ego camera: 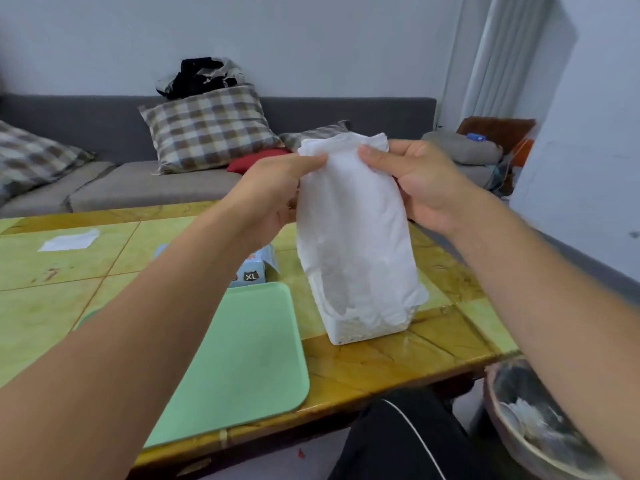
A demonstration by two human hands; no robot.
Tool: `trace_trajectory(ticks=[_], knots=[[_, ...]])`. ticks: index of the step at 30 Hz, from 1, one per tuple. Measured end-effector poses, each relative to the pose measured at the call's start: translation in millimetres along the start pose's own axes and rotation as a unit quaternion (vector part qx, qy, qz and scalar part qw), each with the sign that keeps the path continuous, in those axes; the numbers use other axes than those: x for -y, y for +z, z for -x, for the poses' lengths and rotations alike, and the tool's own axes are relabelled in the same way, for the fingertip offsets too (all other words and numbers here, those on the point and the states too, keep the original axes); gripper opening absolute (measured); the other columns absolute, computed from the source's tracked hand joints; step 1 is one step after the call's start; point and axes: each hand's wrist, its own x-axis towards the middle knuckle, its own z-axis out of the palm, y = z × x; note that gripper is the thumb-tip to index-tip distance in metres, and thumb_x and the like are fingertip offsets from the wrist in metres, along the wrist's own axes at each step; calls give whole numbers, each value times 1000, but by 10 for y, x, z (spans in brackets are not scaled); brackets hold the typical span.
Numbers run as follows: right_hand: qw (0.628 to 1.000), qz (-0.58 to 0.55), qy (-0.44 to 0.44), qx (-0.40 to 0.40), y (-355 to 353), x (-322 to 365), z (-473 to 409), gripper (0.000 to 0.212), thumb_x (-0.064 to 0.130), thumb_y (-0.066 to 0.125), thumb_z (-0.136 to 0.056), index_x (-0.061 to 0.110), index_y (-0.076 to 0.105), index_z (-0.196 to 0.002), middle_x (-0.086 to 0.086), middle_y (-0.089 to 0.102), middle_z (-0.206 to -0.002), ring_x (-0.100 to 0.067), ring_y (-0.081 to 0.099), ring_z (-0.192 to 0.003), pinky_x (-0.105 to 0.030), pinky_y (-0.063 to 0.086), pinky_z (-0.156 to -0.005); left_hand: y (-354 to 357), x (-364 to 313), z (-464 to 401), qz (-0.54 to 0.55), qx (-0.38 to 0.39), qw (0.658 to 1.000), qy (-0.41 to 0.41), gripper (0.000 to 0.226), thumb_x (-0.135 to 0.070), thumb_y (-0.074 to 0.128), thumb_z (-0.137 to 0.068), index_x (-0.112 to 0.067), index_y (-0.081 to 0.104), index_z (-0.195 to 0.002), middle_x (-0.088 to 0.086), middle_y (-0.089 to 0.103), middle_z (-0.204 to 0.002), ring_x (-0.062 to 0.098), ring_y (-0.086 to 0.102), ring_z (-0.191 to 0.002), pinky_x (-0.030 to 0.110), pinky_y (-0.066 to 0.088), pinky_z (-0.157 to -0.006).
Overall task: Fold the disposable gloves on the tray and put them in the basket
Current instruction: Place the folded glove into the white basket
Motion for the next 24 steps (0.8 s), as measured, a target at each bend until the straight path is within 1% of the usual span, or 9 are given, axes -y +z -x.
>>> trace_trajectory(ticks=[3, 6, 9, 13, 15, 18, 20, 22, 24], knots=[[1000, 12, 26, -6, -253, -134, -107, 26, 10, 68, -94, -4, 70, -116, -15, 76, -106, -22, 73, -91, -32, 61, -80, 127, 167, -187, -32, 12, 999, -8, 33, -25, 60, -101, -1, 68, -121, 11, 76, -108, 22, 73, -89, 39, 60, -84], [998, 25, 53, -9, -422, -372, -322, 18, 14, 68, -95, 5, 74, -110, -9, 77, -101, -20, 73, -91, -38, 57, -90, 166, 334, -434, -54, 26, 998, -21, 27, -27, 58, -102, -9, 73, -115, 5, 78, -104, 21, 75, -95, 33, 61, -80], [997, 32, 63, -7, -496, -577, -616, 23, 17, 71, -93, 4, 73, -112, -13, 76, -110, -24, 71, -99, -46, 52, -101, 130, 450, -723, -63, 24, 997, -28, 21, -27, 59, -102, -15, 74, -111, 1, 78, -103, 19, 74, -99, 32, 61, -83], [1000, 8, 26, -12, -568, -633, -1002, 32, 17, 70, -94, -2, 68, -119, -19, 72, -117, -30, 70, -105, -43, 55, -96, 44, 466, -1127, -35, 37, 999, 15, 21, -25, 59, -101, -16, 73, -114, 2, 77, -108, 18, 74, -99, 32, 61, -86], [1000, 14, 9, -5, -621, -695, -1095, 26, 18, 70, -94, 1, 71, -114, -19, 72, -117, -31, 69, -108, -45, 53, -99, 7, 521, -1250, -40, 49, 997, 39, 19, -23, 60, -101, -15, 73, -111, 3, 77, -108, 17, 74, -100, 31, 60, -86], [998, 50, 6, 22, -752, -985, -1041, 14, 13, 69, -93, 7, 76, -103, -10, 77, -104, -23, 73, -97, -37, 58, -89, -63, 896, -1300, -75, 58, 995, 40, 16, -23, 65, -97, -12, 76, -100, 6, 77, -106, 19, 72, -98, 34, 57, -93], [995, 87, 27, 42, -858, -1237, -895, 16, 8, 70, -90, 7, 75, -105, -10, 77, -106, -22, 72, -99, -35, 58, -91, -112, 1219, -1247, -134, 74, 987, 43, 35, -36, 73, -90, -1, 74, -90, 6, 73, -93, 20, 65, -84, 37, 52, -86], [984, 153, 49, 76, -959, -1448, -718, 22, 1, 73, -86, 6, 74, -108, -8, 77, -106, -18, 72, -97, -32, 58, -92, -147, 1463, -1154, -215, 108, 968, 63, 54, -42, 80, -84, 11, 68, -88, -1, 60, -74, 10, 51, -69, 25, 42, -72], [965, 214, 71, 135, -1014, -1577, -562, 25, -6, 76, -82, 6, 75, -104, -2, 79, -97, -12, 73, -89, -25, 58, -84, -121, 1594, -1016, -289, 155, 941, 86, 25, -24, 82, -84, 0, 77, -86, -9, 65, -65, 2, 49, -58, 21, 43, -58]])
